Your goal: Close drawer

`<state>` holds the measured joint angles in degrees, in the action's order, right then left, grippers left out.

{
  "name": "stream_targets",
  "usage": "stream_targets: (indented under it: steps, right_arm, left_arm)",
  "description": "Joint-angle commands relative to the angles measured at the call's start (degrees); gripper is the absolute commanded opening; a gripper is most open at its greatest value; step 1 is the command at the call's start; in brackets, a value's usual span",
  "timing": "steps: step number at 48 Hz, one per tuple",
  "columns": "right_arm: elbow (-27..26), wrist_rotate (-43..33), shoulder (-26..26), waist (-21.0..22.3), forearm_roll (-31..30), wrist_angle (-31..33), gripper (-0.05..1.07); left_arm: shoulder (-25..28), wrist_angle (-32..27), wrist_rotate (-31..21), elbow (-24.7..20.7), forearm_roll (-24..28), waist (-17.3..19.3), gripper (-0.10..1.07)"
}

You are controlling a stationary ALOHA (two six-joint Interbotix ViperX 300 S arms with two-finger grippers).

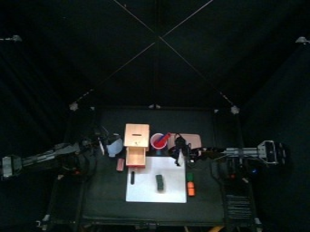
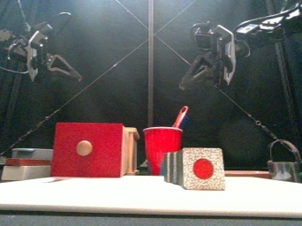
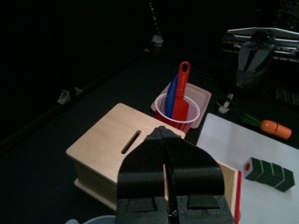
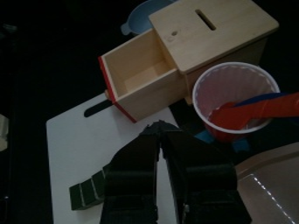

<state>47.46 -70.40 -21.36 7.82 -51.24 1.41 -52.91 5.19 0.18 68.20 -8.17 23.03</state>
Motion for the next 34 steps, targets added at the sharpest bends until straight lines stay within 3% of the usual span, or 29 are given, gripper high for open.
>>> stream_targets:
  steps: [1, 7, 13, 24, 29, 34]
  right_arm:
    - [-1.05, 0.18, 0.35, -0.09, 0.0, -0.44, 0.45]
    - [-2.37, 0.09, 2.55, -0.26, 0.09, -0.88, 0.45]
    - [-5.54, 0.09, 6.86, -1.67, 0.09, -1.41, 0.45]
    - [-12.48, 0.09, 15.21, -6.15, -0.53, -1.58, 0.45]
    - [-15.82, 0.0, 19.69, -8.17, -0.09, -1.49, 0.45]
    - [-18.28, -0.09, 23.47, -9.4, 0.7, -0.7, 0.45]
  left_arm:
    - [0.35, 0.44, 0.18, -0.79, 0.26, 0.44, 0.04]
    - [0.62, 0.79, 0.35, -1.67, 0.97, 1.41, 0.04]
    - [4.22, -1.85, 0.26, -5.89, 1.58, 4.22, 0.04]
    - [20.92, -18.02, 0.97, -24.35, 7.65, 10.63, 0.04]
    - [29.88, -21.88, 0.97, -32.34, 11.25, 13.01, 0.04]
    - [39.29, -27.07, 1.32, -40.69, 11.6, 14.77, 0.04]
